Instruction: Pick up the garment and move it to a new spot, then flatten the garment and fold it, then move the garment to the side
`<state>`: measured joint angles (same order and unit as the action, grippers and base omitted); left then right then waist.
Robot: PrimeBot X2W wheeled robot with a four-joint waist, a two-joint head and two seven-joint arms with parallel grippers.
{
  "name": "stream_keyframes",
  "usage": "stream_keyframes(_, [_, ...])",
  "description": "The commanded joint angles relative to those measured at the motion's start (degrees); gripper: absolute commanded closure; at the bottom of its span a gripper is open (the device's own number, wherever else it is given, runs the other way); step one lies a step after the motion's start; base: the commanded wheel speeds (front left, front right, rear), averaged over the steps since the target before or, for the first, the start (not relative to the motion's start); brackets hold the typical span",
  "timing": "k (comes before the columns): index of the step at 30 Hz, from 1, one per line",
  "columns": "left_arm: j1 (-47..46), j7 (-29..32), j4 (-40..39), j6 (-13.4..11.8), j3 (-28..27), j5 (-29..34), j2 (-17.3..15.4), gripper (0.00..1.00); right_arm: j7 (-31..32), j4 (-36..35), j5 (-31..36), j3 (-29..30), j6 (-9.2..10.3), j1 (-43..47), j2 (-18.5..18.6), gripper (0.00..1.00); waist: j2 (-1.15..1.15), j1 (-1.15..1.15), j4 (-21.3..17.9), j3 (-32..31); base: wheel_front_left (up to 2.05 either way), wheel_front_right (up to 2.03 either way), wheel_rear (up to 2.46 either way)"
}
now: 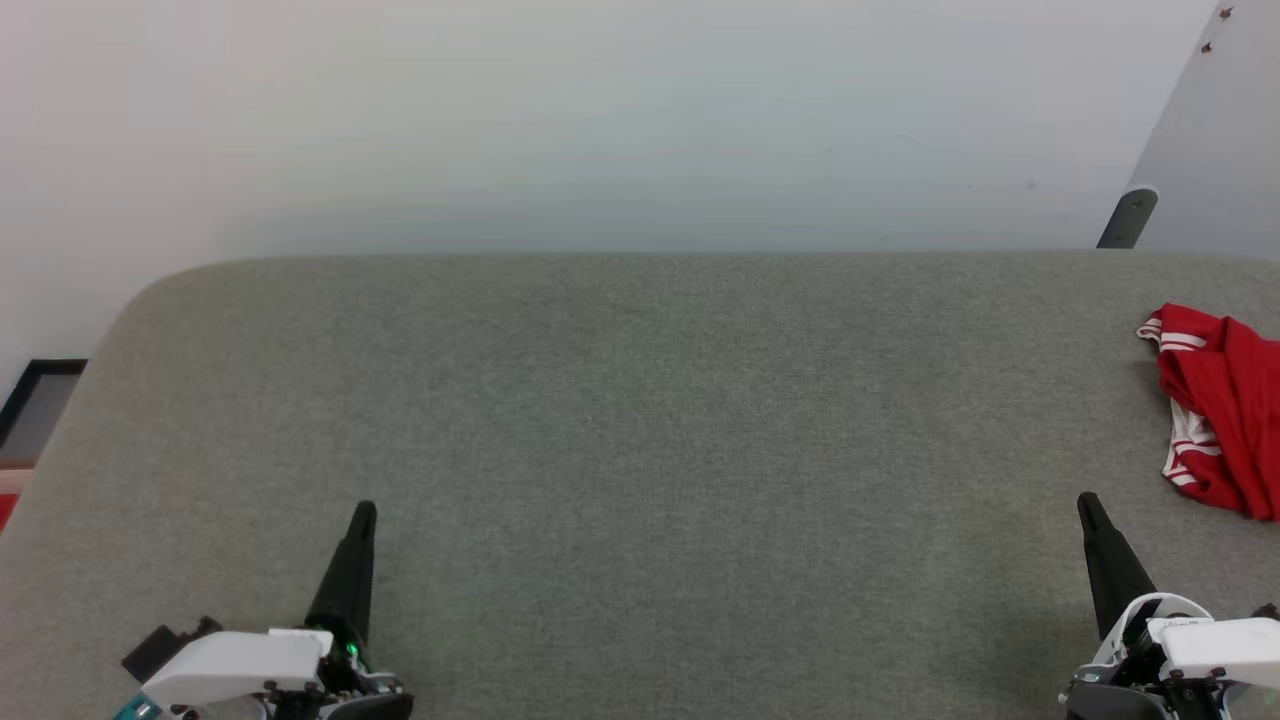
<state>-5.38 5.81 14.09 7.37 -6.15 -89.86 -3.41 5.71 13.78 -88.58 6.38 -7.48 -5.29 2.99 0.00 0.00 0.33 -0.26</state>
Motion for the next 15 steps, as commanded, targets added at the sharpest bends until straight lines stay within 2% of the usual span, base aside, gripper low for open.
stream_keyframes(1, [-0.72,0.36,-0.06,0.21,-0.32,-0.96,0.28,1.0,0.43,0.12,-1.46,0.13,-0.02,-0.81,-0.19,1.0,0.0,0.0,-0.08,0.1,0.0,0.0,0.0])
stream_keyframes(7, [-1.22,0.93,-0.02,0.21,-0.6,-2.59,0.7,1.0,0.97,0.32,-4.04,0.23,-0.02,-1.48,-0.2,1.0,0.0,0.0,-0.31,0.41,0.0,0.0,0.0])
stream_keyframes(15, [-1.21,0.96,-0.04,0.22,-0.59,-2.55,0.63,1.0,1.01,0.3,-3.92,0.2,-0.02,-1.14,-0.21,1.0,0.0,0.0,-0.33,0.43,0.0,0.0,0.0])
